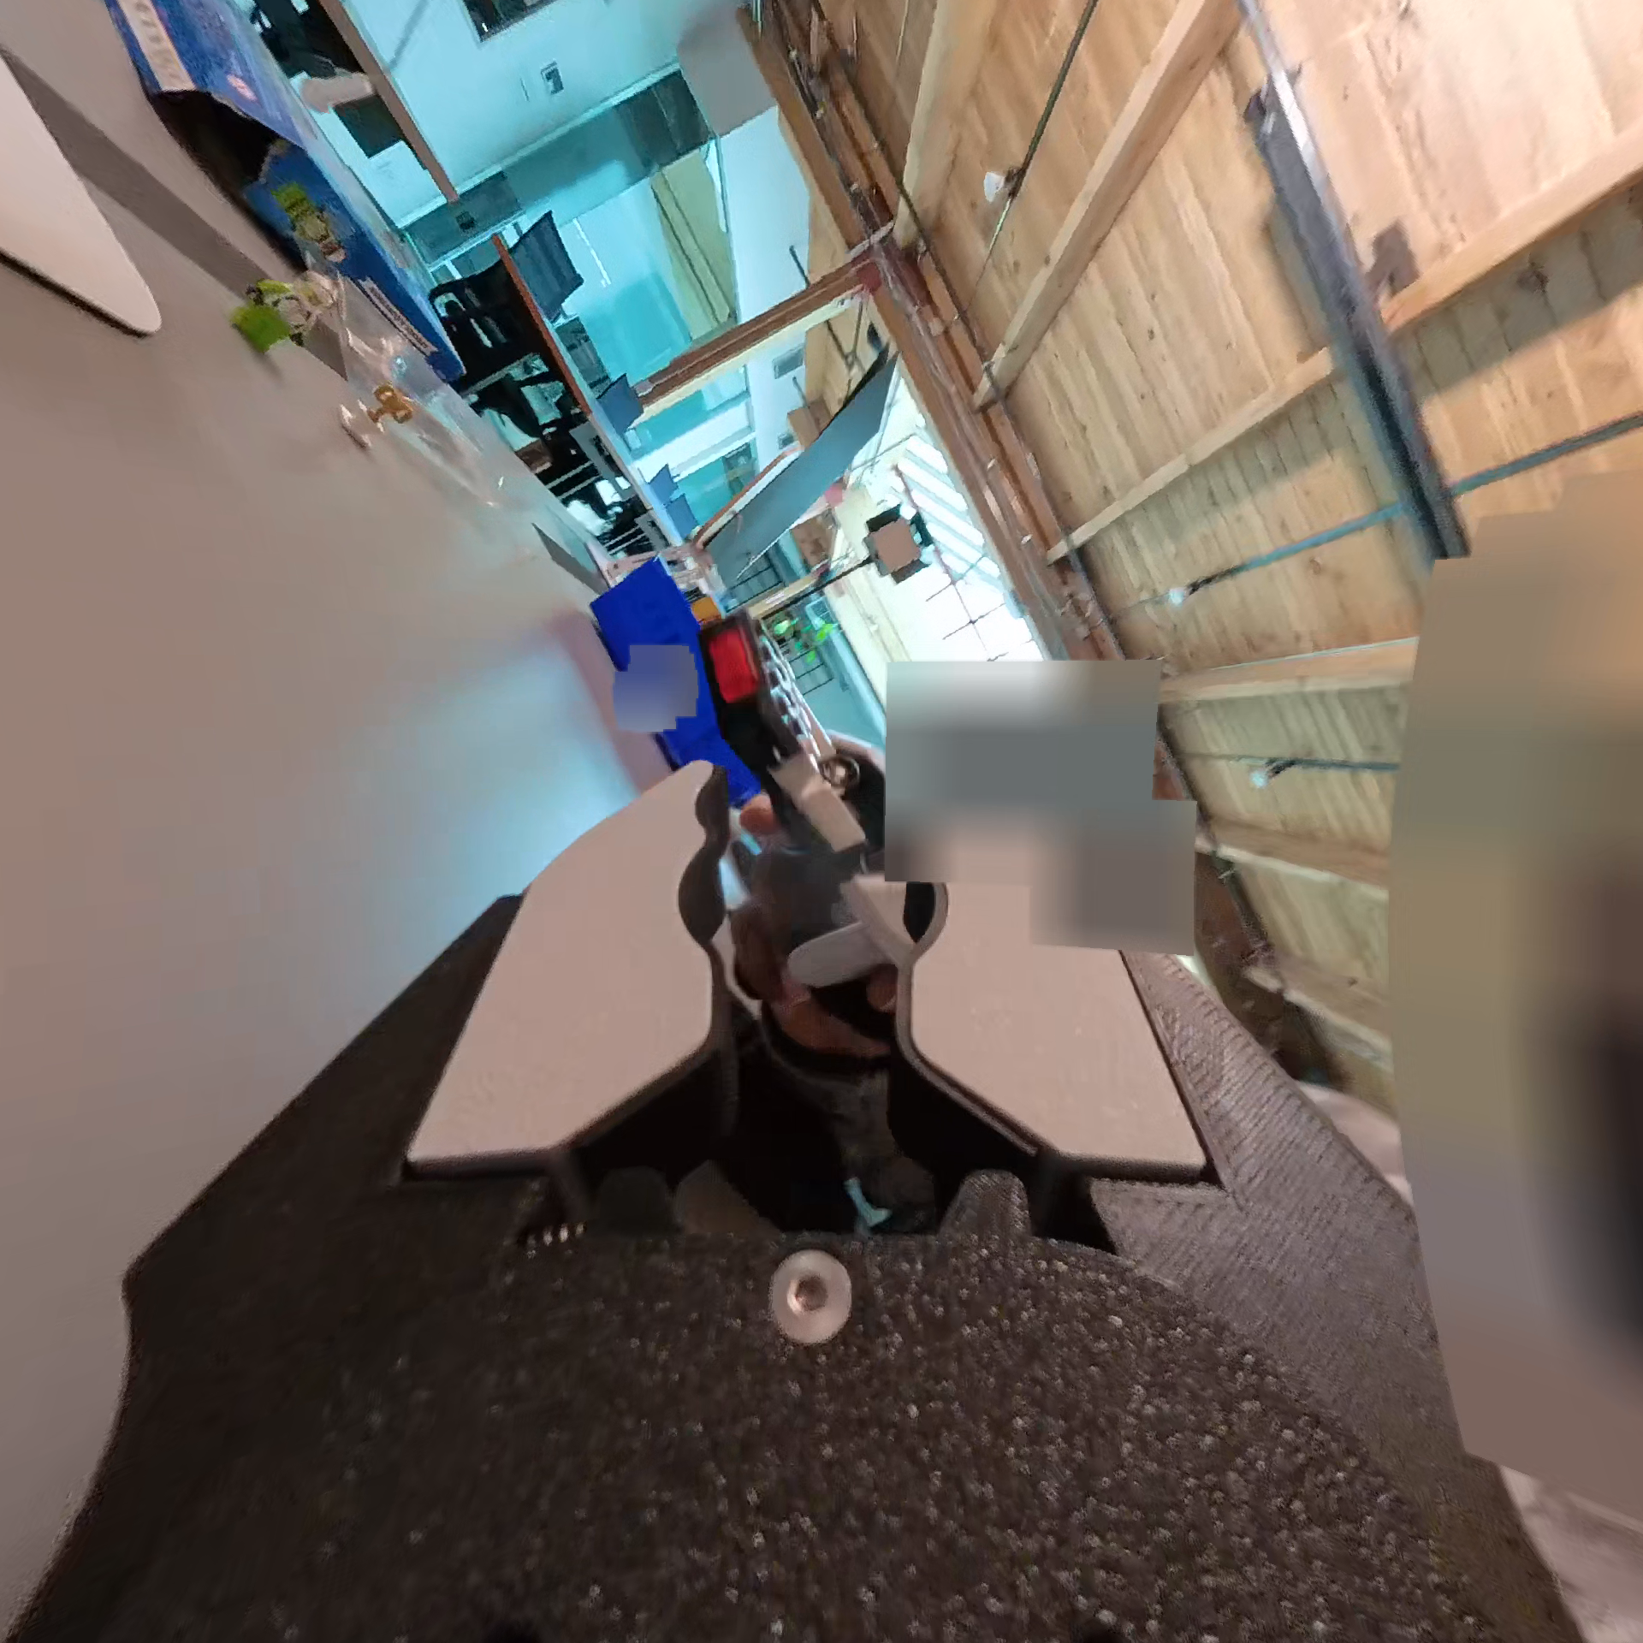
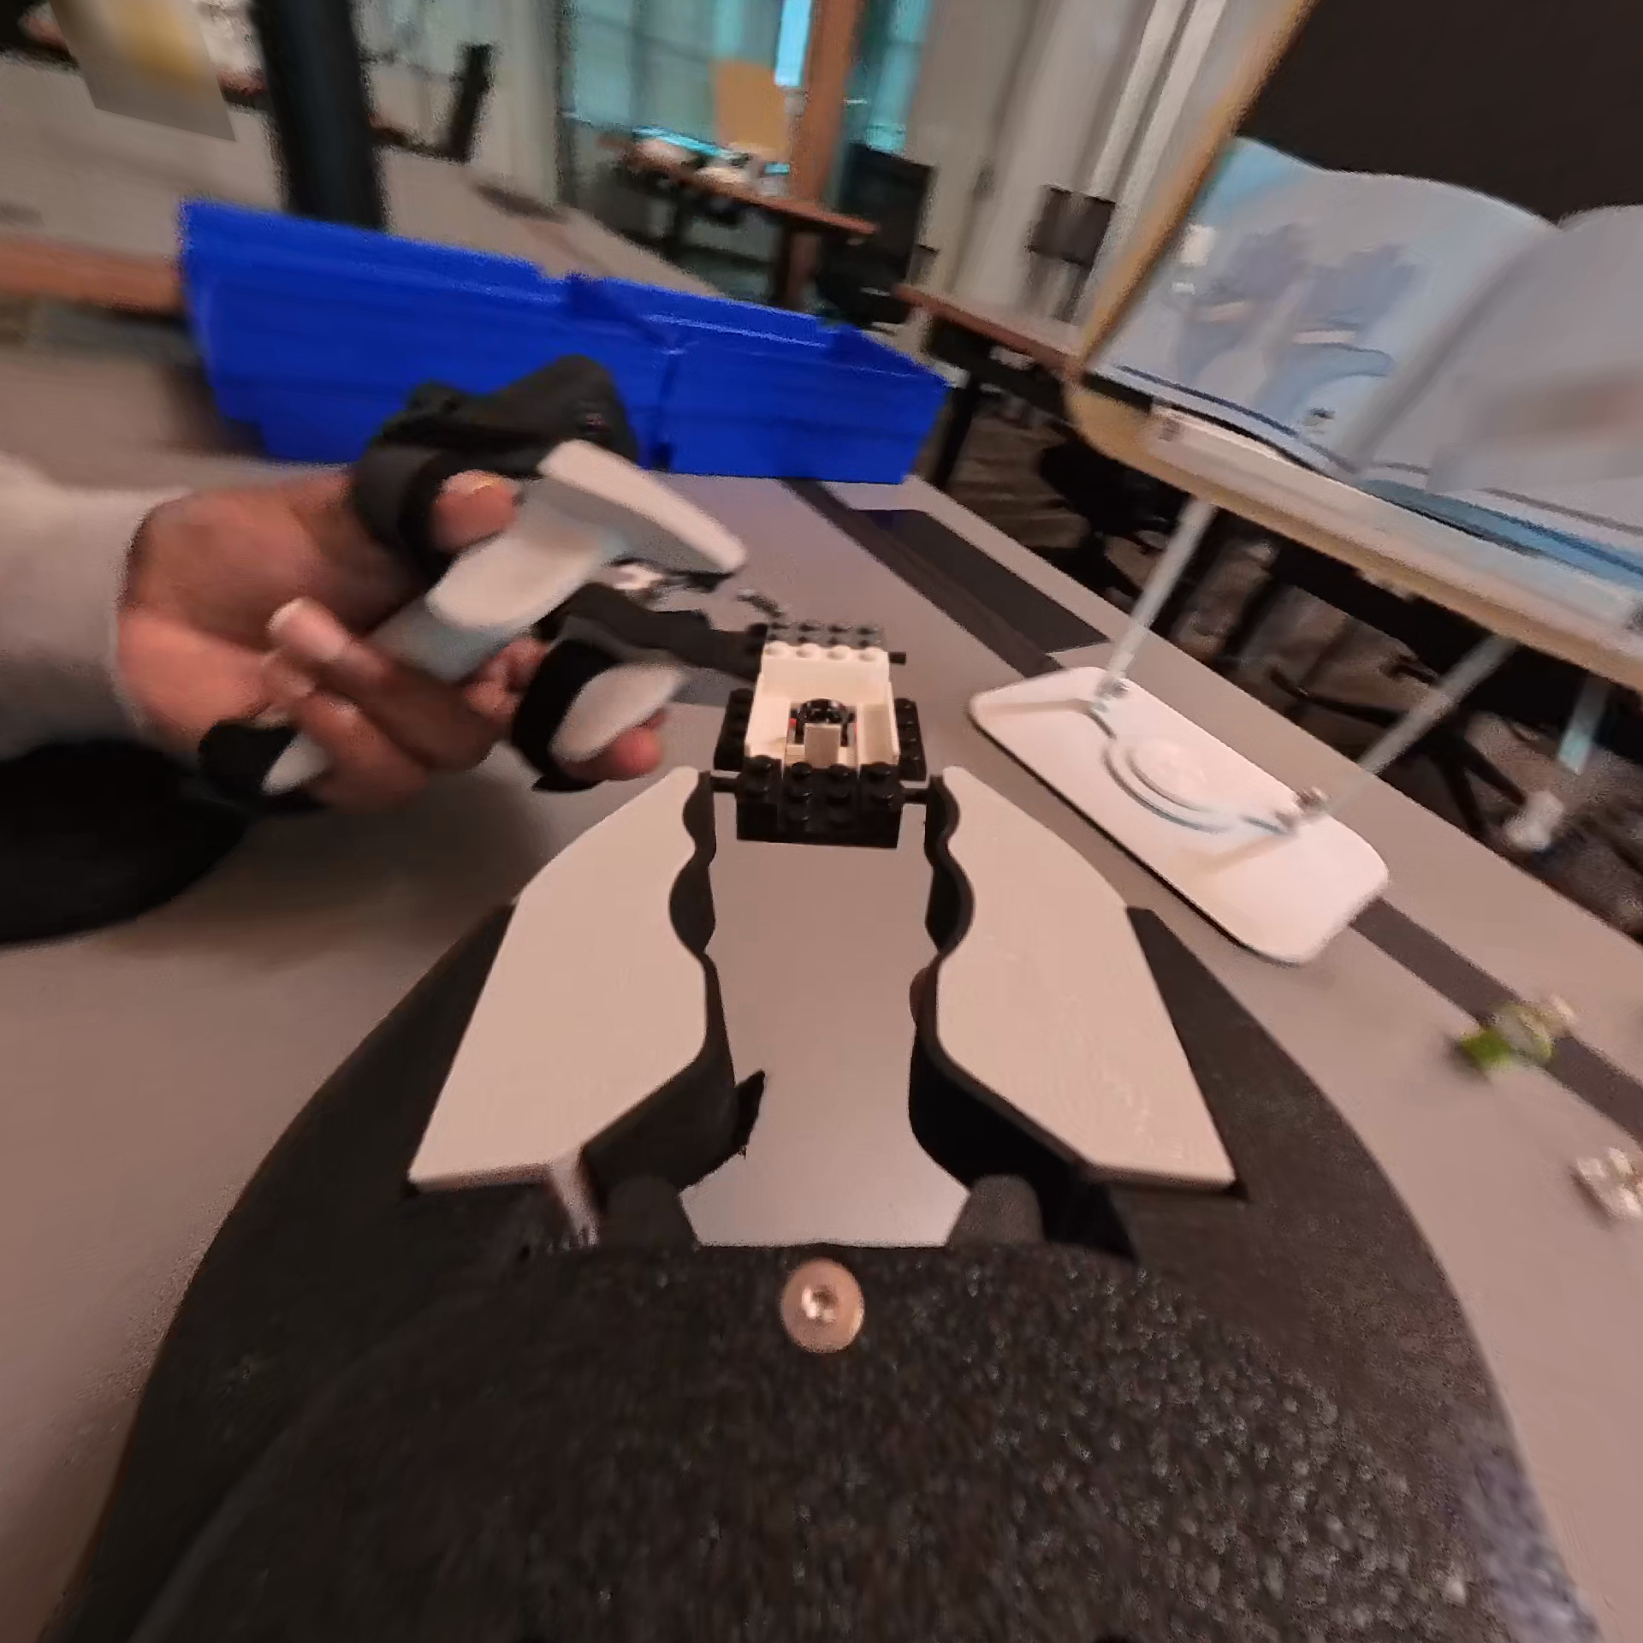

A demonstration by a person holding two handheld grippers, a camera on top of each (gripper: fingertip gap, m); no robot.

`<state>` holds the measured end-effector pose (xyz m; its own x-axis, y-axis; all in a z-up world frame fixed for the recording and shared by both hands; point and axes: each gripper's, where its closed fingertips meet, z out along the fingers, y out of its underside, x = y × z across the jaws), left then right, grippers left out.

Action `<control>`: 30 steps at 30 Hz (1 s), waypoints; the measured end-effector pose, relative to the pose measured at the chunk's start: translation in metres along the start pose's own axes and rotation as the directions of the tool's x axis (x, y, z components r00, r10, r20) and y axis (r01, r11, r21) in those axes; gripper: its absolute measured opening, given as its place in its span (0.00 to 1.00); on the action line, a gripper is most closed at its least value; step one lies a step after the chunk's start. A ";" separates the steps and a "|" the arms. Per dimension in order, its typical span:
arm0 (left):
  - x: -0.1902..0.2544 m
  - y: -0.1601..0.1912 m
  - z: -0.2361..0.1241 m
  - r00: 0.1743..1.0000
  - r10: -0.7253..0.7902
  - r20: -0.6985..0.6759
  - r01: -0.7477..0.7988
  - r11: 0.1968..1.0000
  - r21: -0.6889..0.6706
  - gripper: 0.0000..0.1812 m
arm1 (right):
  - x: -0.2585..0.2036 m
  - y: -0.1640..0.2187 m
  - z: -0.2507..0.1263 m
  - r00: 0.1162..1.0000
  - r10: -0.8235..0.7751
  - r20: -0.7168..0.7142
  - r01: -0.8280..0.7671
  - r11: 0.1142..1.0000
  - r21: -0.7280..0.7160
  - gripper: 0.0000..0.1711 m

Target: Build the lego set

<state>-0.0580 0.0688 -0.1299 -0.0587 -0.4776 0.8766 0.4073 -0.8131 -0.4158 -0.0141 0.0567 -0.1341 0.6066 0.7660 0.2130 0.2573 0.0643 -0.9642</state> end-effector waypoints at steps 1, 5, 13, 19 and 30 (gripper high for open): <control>0.001 0.006 0.004 0.999 0.044 0.014 -0.043 0.999 -0.023 0.19 | 0.003 0.001 -0.002 0.999 0.026 -0.043 -0.027 1.000 -0.004 0.27; -0.005 0.027 0.020 0.995 0.074 0.066 -0.069 0.995 -0.075 0.16 | 0.002 -0.001 -0.012 0.982 0.084 -0.166 -0.082 0.996 0.020 0.27; -0.015 0.041 0.025 0.987 -0.151 0.044 0.154 0.986 -0.070 0.14 | 0.007 -0.008 -0.027 0.959 0.095 -0.266 -0.077 0.994 0.076 0.27; 0.006 0.045 0.031 0.962 -0.256 -0.091 0.249 0.965 -0.084 0.14 | 0.000 -0.010 -0.025 0.965 0.035 -0.260 -0.013 0.996 0.088 0.26; -0.001 0.061 0.000 0.997 -0.028 -0.071 -0.016 0.836 -0.548 0.03 | -0.010 -0.020 -0.036 0.950 -0.173 0.260 0.193 0.980 -0.053 0.27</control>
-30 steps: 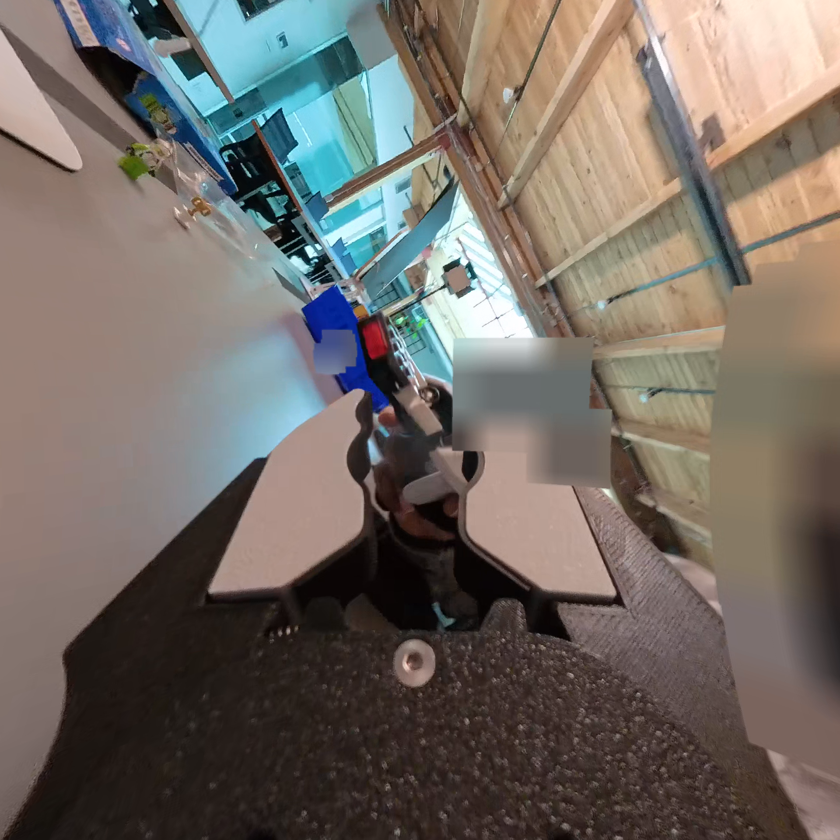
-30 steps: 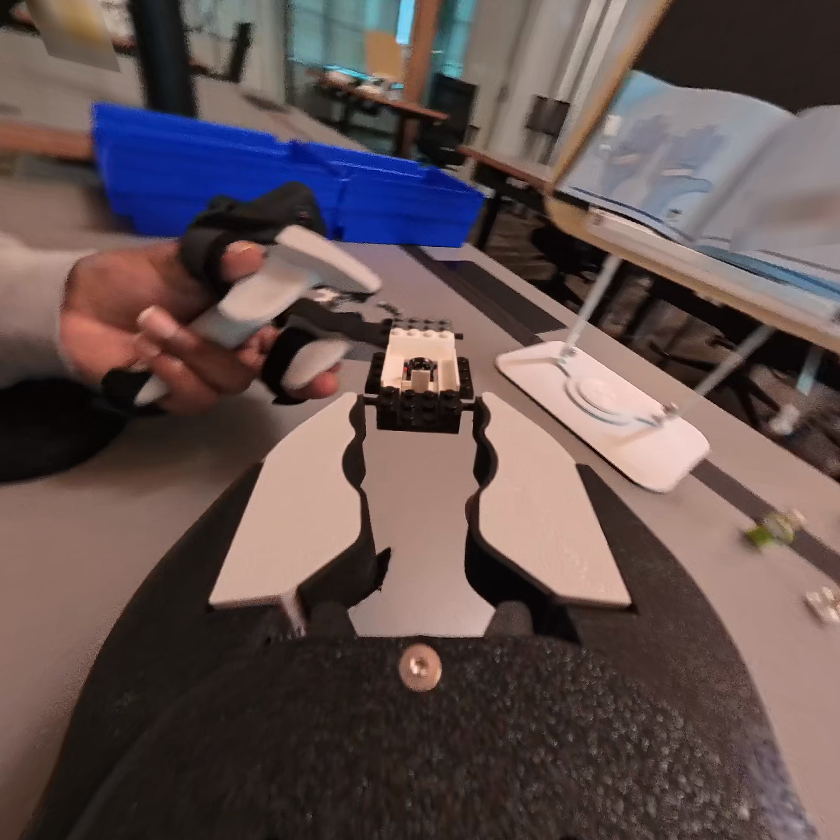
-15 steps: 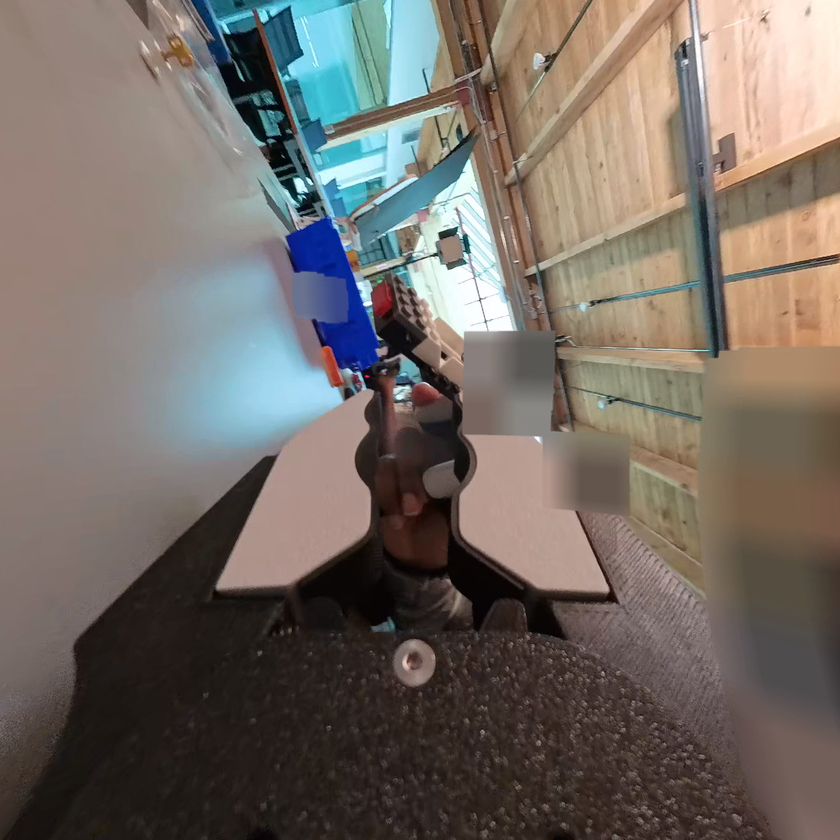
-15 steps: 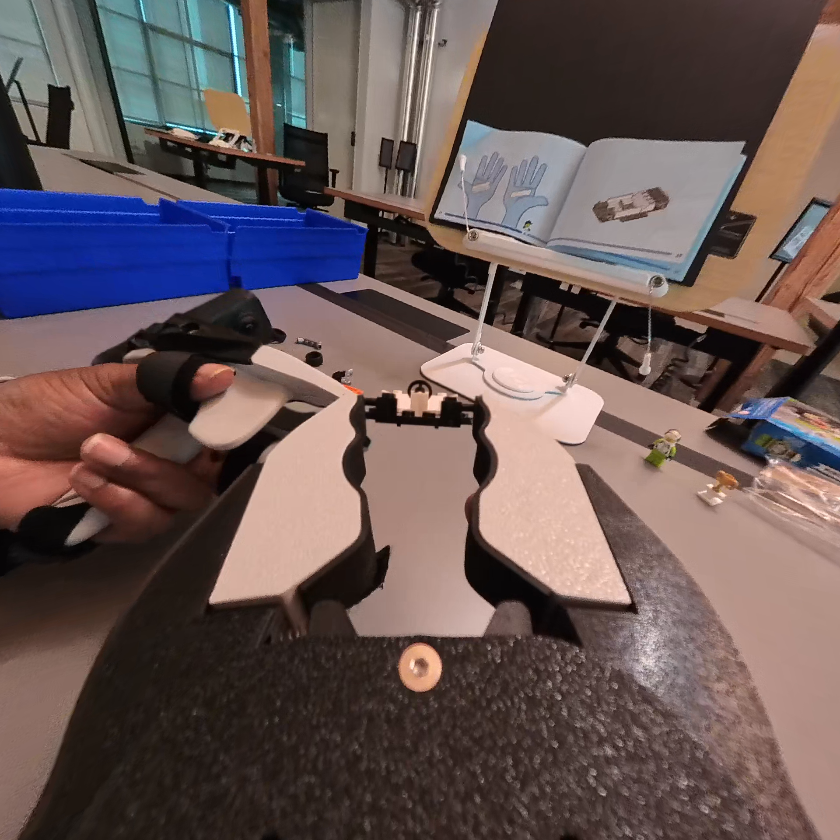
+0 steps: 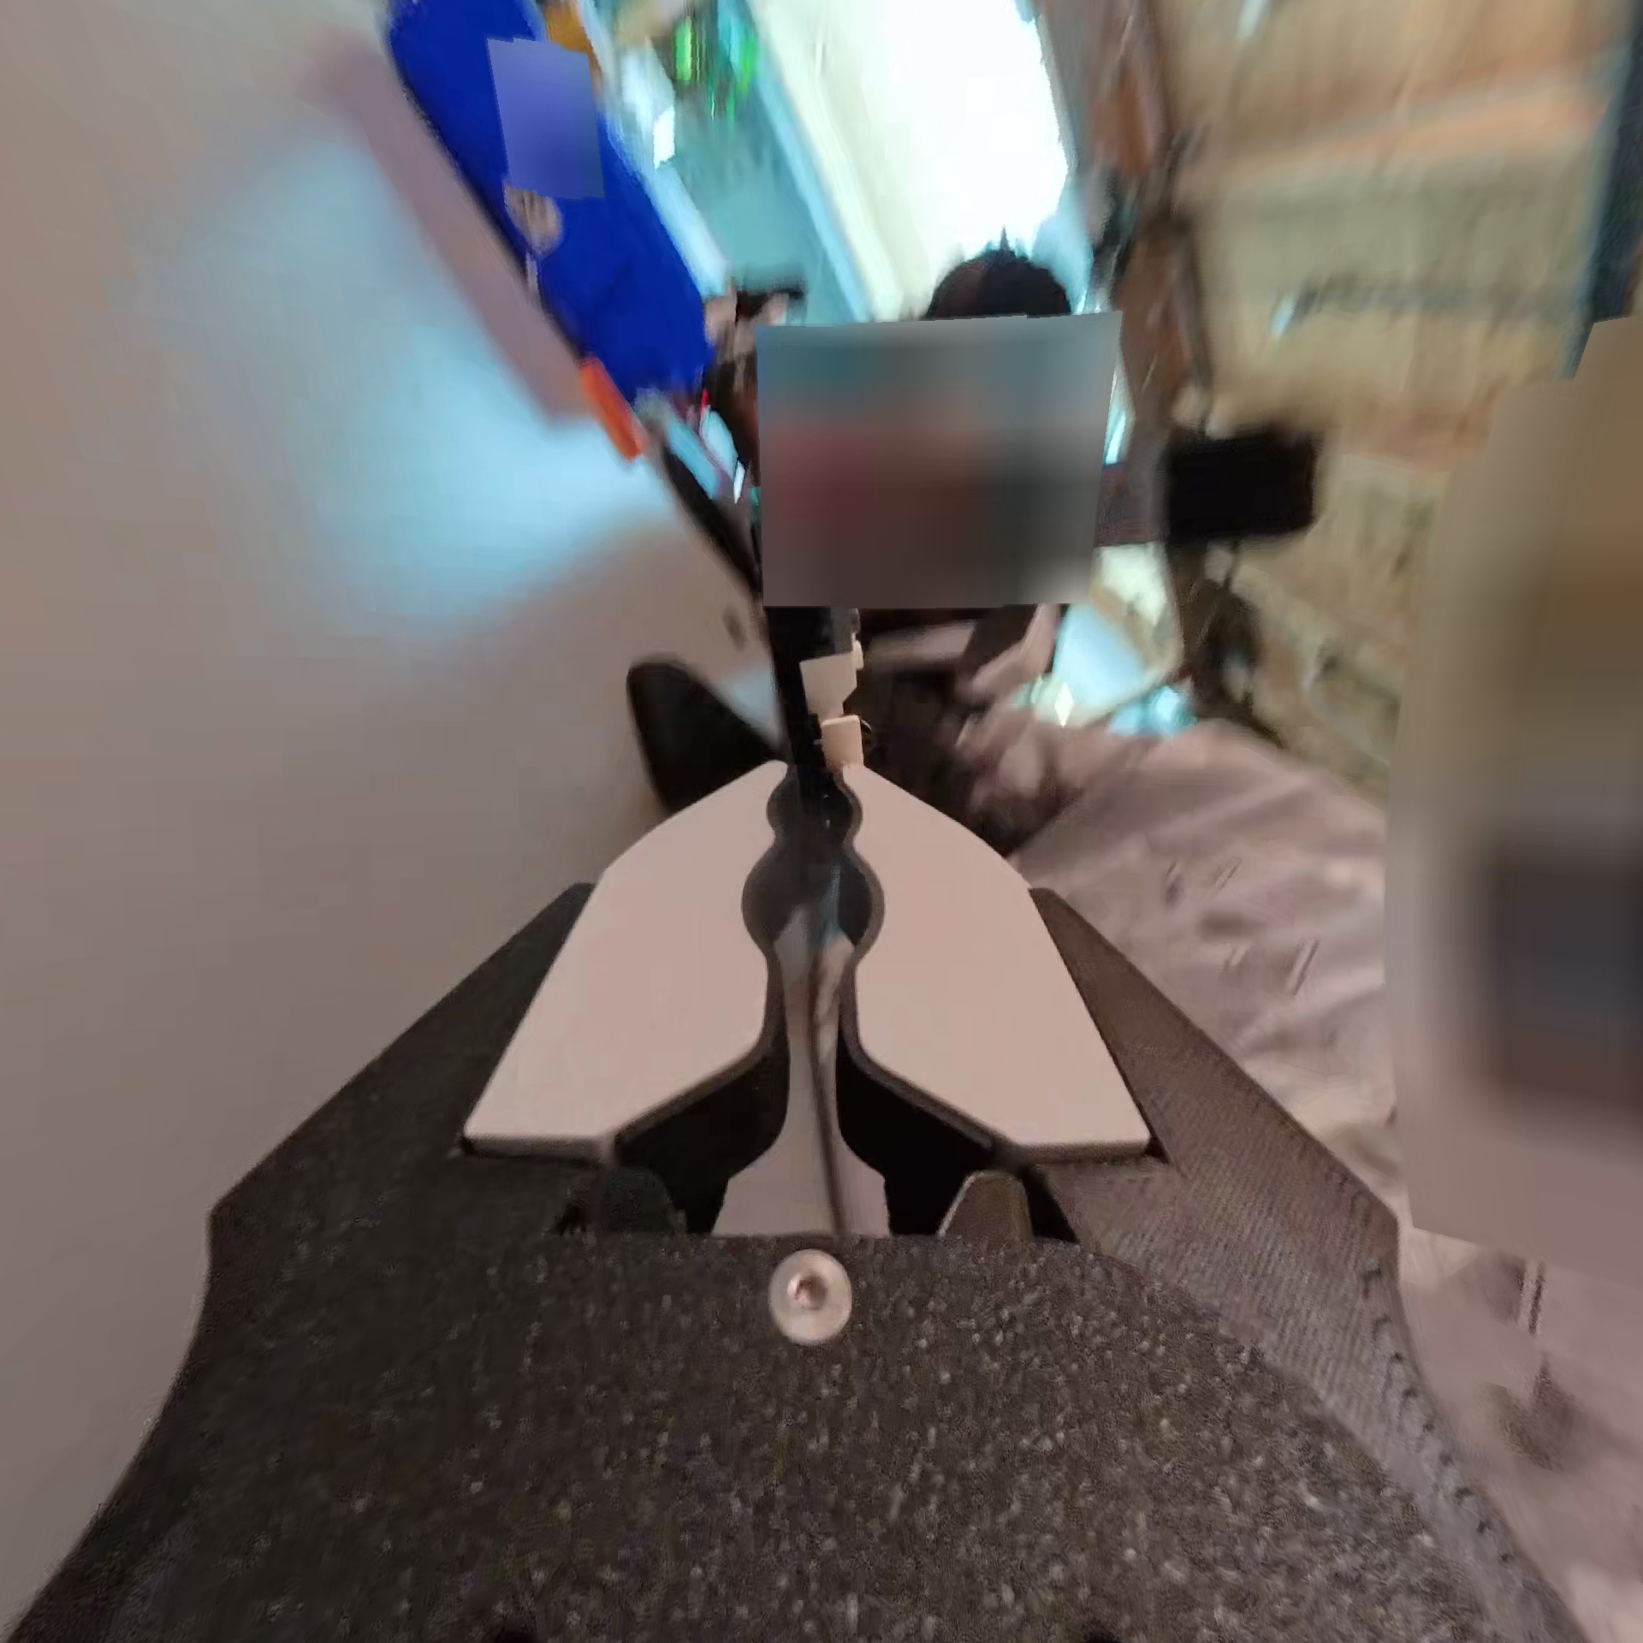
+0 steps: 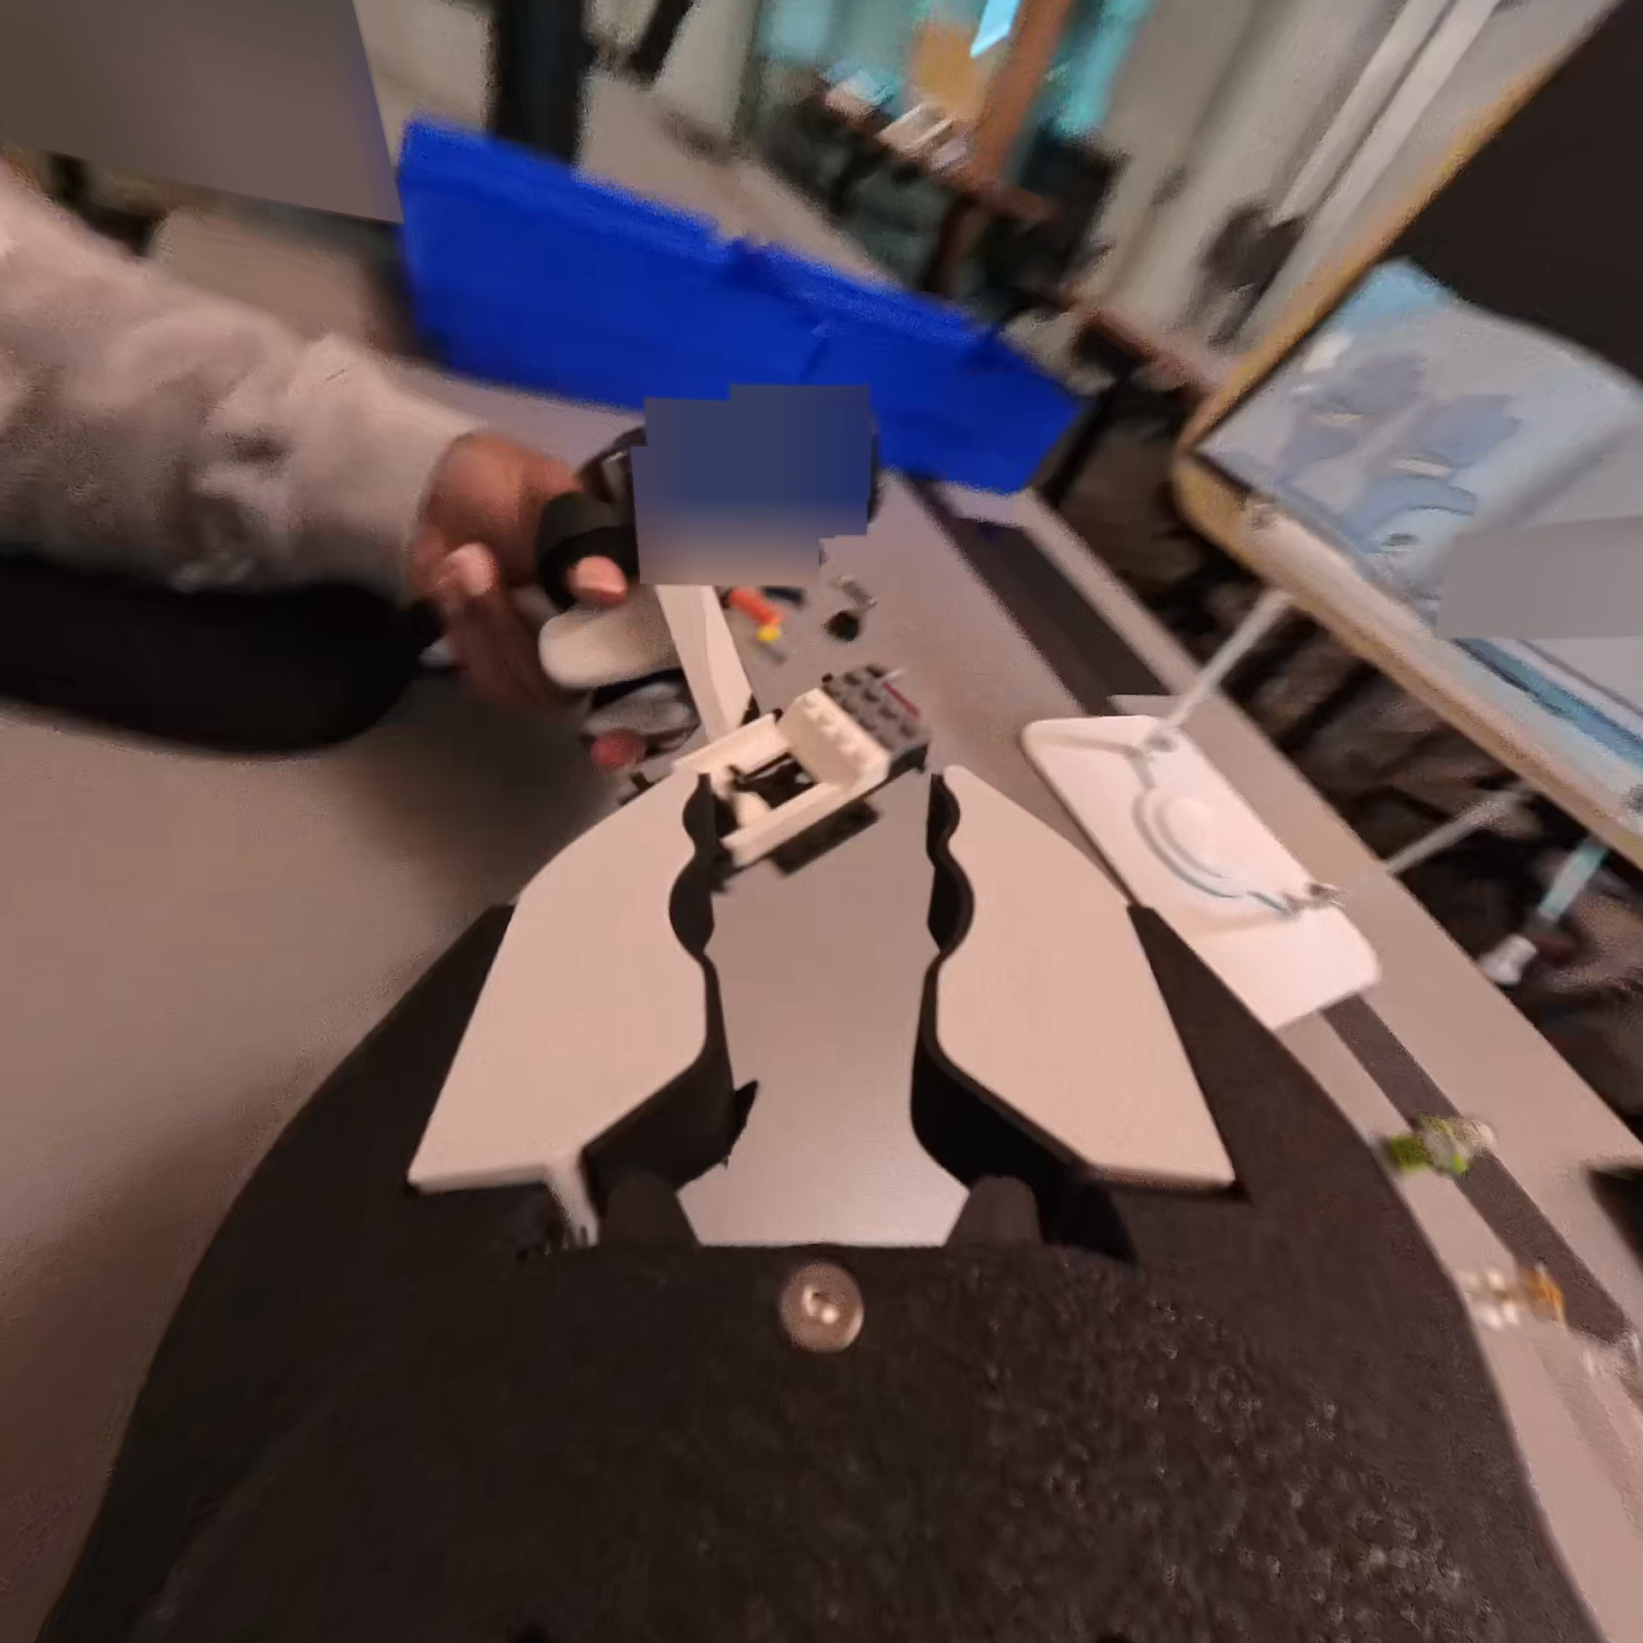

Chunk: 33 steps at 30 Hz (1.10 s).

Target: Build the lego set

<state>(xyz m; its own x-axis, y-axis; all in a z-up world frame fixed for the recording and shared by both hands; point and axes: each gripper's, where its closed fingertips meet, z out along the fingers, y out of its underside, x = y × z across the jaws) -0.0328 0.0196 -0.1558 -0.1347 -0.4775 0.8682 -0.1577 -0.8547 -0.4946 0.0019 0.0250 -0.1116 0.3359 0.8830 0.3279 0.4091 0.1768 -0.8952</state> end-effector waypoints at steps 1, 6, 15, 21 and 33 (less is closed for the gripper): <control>-0.007 0.005 -0.001 0.999 0.034 0.039 -0.030 0.996 -0.083 0.03 | 0.003 0.001 -0.002 0.995 0.002 0.102 0.005 0.998 -0.069 0.26; -0.020 0.026 0.003 0.979 0.187 0.085 -0.124 0.869 -0.479 0.03 | 0.004 0.024 0.001 0.837 0.235 0.495 -0.035 0.925 -0.379 0.27; -0.025 0.030 0.013 0.943 0.331 0.025 -0.199 0.624 -0.755 0.03 | -0.031 0.060 0.017 0.525 0.542 0.656 -0.132 0.813 -0.567 0.22; -0.046 0.000 0.009 0.891 0.444 0.090 -0.272 0.683 -0.678 0.14 | -0.017 0.076 0.028 0.451 0.705 0.548 -0.445 0.710 -0.546 0.10; -0.119 -0.046 -0.004 0.190 0.958 0.214 -0.556 0.285 -0.781 0.35 | 0.056 0.108 0.054 0.067 0.956 0.287 -0.908 0.177 -0.379 0.10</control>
